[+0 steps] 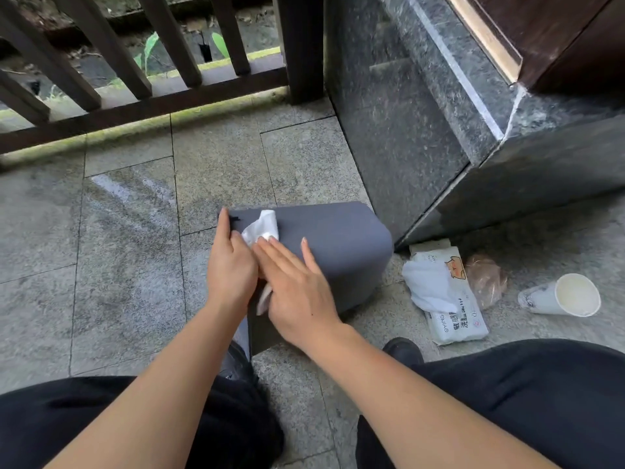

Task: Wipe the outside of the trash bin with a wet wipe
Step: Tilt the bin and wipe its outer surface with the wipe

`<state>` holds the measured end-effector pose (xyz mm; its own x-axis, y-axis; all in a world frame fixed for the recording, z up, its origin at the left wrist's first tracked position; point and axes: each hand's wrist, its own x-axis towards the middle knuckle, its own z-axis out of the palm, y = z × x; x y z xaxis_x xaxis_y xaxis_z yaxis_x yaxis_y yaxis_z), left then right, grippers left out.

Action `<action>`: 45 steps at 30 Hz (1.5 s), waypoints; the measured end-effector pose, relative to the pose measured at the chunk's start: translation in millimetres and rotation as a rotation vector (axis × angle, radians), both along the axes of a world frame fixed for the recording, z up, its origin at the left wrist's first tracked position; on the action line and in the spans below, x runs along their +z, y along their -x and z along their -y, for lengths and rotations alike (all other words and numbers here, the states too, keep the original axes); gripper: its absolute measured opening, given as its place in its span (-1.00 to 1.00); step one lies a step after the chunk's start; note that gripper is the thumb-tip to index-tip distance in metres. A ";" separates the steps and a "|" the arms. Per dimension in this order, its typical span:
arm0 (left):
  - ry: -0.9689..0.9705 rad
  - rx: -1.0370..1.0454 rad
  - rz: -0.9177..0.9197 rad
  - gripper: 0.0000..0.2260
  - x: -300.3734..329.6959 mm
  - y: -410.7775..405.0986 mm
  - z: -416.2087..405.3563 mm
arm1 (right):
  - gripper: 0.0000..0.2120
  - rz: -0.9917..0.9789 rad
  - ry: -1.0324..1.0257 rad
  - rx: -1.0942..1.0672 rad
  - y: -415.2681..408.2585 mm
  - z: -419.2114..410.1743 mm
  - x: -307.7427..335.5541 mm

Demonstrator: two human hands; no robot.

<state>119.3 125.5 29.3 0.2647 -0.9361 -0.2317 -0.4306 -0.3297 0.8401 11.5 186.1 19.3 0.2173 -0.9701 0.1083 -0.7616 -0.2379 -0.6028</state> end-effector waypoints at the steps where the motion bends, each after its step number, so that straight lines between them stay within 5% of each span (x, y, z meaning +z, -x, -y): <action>1: -0.002 -0.010 0.014 -0.56 0.9 -1.6 1.1 | -0.31 -0.026 0.017 -0.012 11.8 0.3 -6.4; 9: 0.012 -0.054 0.079 -0.54 5.6 -9.6 12.1 | -0.31 -0.137 -0.207 -0.524 98.7 7.7 -56.3; 14: 0.032 -0.088 0.068 -0.55 5.4 -11.2 13.0 | -0.58 -0.050 -0.302 -0.636 111.8 33.1 -59.9; 16: 0.024 -0.095 0.041 -0.57 7.0 -14.2 10.7 | -0.68 -0.065 -0.368 -0.596 114.9 48.9 -54.9; 22: 0.028 -0.172 0.072 -0.61 11.1 -18.5 1.1 | -0.48 -0.183 -0.413 -0.288 82.4 69.9 -27.5; 28: 0.072 -0.203 0.086 -0.59 11.4 -12.6 -1.3 | -0.35 -0.041 -0.124 0.006 -10.3 32.3 3.9; 33: 0.104 -0.220 0.080 -0.58 15.5 -13.9 1.4 | -0.34 0.002 0.048 0.042 12.4 2.5 -8.6; 39: 0.089 -0.251 0.064 -0.55 16.6 -9.4 2.2 | -0.22 -0.130 -0.221 -0.438 90.0 -13.8 -52.4; 45: 0.074 -0.260 0.054 -0.55 17.9 -4.9 -0.3 | -0.31 -0.104 -0.338 -0.613 100.3 8.3 -57.9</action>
<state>124.3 125.8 47.2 0.0235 -0.9880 -0.1527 -0.5376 -0.1413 0.8313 -88.8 177.9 -38.6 -0.3860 -0.8977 -0.2124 -0.7560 0.4398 -0.4849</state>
